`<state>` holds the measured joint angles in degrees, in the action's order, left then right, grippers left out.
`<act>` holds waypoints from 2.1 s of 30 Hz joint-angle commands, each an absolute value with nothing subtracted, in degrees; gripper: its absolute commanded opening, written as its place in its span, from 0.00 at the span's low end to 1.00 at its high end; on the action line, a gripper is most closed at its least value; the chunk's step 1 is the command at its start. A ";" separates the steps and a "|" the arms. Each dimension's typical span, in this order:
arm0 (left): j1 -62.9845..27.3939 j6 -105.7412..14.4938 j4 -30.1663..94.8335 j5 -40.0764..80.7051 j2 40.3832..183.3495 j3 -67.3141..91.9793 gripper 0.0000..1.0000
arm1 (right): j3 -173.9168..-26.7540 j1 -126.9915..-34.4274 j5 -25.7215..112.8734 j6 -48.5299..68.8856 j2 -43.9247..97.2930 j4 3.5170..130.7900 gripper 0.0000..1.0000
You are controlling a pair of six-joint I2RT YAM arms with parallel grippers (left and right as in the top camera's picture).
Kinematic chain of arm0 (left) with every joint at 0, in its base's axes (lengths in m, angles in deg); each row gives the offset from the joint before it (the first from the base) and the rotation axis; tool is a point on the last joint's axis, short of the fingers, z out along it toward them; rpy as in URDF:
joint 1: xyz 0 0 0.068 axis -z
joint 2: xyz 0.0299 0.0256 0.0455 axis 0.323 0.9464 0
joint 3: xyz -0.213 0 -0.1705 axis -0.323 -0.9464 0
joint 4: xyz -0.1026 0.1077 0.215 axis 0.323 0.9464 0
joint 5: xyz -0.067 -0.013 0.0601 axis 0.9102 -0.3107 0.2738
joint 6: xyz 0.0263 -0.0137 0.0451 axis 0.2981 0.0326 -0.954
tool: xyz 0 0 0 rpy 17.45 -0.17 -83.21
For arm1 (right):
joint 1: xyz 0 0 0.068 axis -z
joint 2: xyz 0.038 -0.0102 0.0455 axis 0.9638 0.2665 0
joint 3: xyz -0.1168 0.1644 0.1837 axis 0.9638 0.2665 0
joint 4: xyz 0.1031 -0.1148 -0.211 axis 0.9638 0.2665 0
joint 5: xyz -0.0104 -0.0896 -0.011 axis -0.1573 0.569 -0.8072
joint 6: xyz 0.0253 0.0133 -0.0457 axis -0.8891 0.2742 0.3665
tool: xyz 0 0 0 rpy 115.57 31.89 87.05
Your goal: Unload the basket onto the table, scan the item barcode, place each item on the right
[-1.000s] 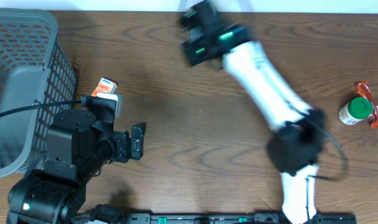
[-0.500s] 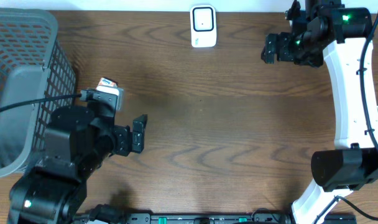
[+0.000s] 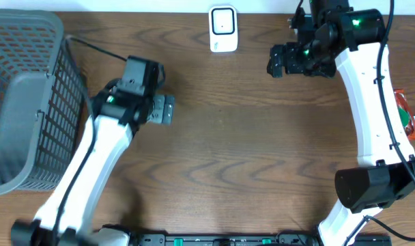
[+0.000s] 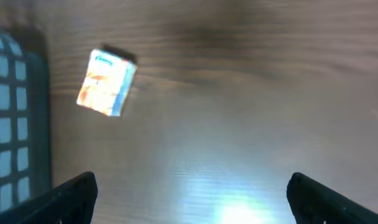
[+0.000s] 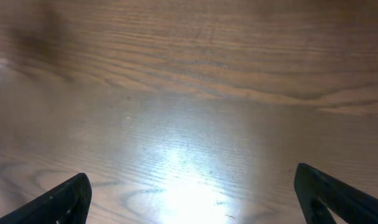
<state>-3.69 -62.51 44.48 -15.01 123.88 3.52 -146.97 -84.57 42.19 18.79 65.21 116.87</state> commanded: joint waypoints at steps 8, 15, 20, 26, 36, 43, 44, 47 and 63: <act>-19.40 -40.83 32.65 -13.78 138.15 3.90 0.98 | -146.75 -85.05 41.88 20.08 65.32 118.38 0.99; -21.17 -40.72 24.00 -13.28 144.86 3.90 0.70 | -146.73 -85.24 41.88 20.08 65.32 118.22 0.99; -21.19 -36.30 20.67 -14.77 149.43 3.90 0.56 | -146.73 -85.53 41.88 20.08 65.32 118.40 0.99; -21.19 -30.25 18.31 -17.63 153.67 3.90 0.56 | -146.70 -85.68 41.90 20.08 65.32 118.83 0.99; -21.13 -29.35 20.13 -15.44 154.45 3.90 0.09 | -146.70 -86.58 41.90 20.08 65.32 118.79 0.99; -20.78 -29.05 22.07 -10.20 154.45 3.90 0.07 | -146.70 -87.15 41.90 20.08 65.32 118.79 0.99; -20.56 -29.05 22.22 -8.86 154.45 3.87 0.07 | -146.70 -87.21 41.90 20.08 65.32 118.79 0.99; -19.42 -29.05 22.25 -5.65 154.45 3.87 0.07 | -146.70 -87.41 41.90 20.08 65.32 118.83 0.99; 0.07 -32.28 25.24 18.63 154.45 3.90 0.07 | -146.70 -86.97 45.77 20.08 65.32 119.27 0.99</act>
<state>-4.47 -29.90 22.90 7.86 152.71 4.86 -146.77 -86.29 44.81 19.29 65.21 119.16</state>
